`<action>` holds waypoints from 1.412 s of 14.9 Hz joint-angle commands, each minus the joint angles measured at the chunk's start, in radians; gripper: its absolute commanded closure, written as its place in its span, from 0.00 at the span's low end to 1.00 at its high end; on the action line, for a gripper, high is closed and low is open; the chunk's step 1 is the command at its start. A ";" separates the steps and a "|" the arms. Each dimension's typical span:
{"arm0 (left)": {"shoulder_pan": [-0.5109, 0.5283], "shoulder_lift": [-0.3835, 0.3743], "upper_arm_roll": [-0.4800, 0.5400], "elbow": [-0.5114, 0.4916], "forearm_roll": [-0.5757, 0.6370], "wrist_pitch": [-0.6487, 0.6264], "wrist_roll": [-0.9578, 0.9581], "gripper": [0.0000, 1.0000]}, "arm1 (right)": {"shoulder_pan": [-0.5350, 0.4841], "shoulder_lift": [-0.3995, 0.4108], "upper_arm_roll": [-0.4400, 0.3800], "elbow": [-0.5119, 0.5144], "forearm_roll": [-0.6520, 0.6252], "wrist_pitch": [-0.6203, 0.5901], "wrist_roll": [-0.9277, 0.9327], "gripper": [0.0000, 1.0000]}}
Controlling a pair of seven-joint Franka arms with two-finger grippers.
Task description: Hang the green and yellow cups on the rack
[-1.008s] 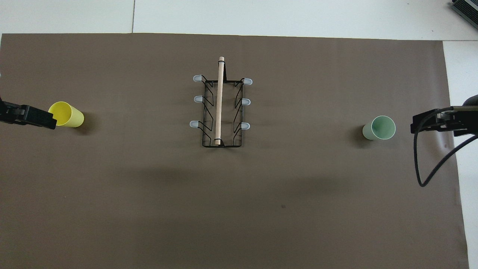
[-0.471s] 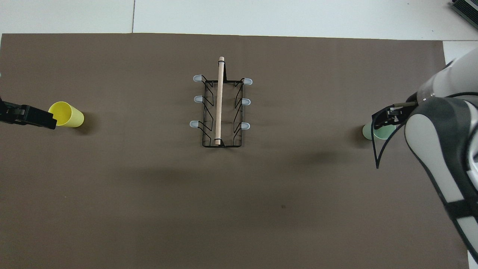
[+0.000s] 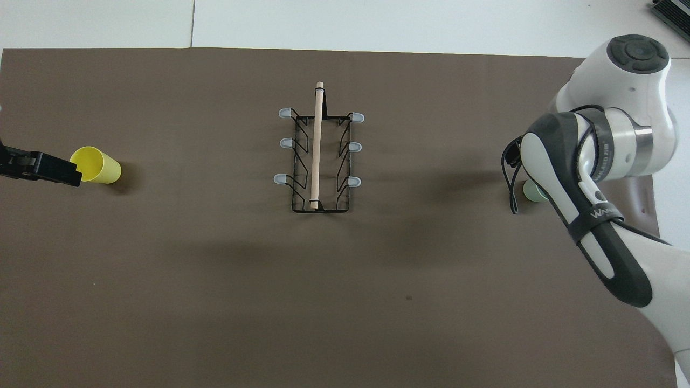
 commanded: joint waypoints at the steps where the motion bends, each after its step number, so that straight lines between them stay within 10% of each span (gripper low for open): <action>1: 0.005 -0.019 -0.004 -0.023 0.017 0.013 -0.009 0.00 | 0.025 0.085 0.044 0.070 -0.148 -0.033 -0.109 0.00; 8: 0.005 -0.019 -0.004 -0.023 0.017 0.013 -0.009 0.00 | 0.104 0.001 0.050 -0.219 -0.575 -0.007 -0.414 0.00; 21: 0.005 -0.024 0.026 -0.018 0.009 0.038 -0.014 0.00 | 0.131 -0.091 0.050 -0.468 -0.801 0.063 -0.477 0.00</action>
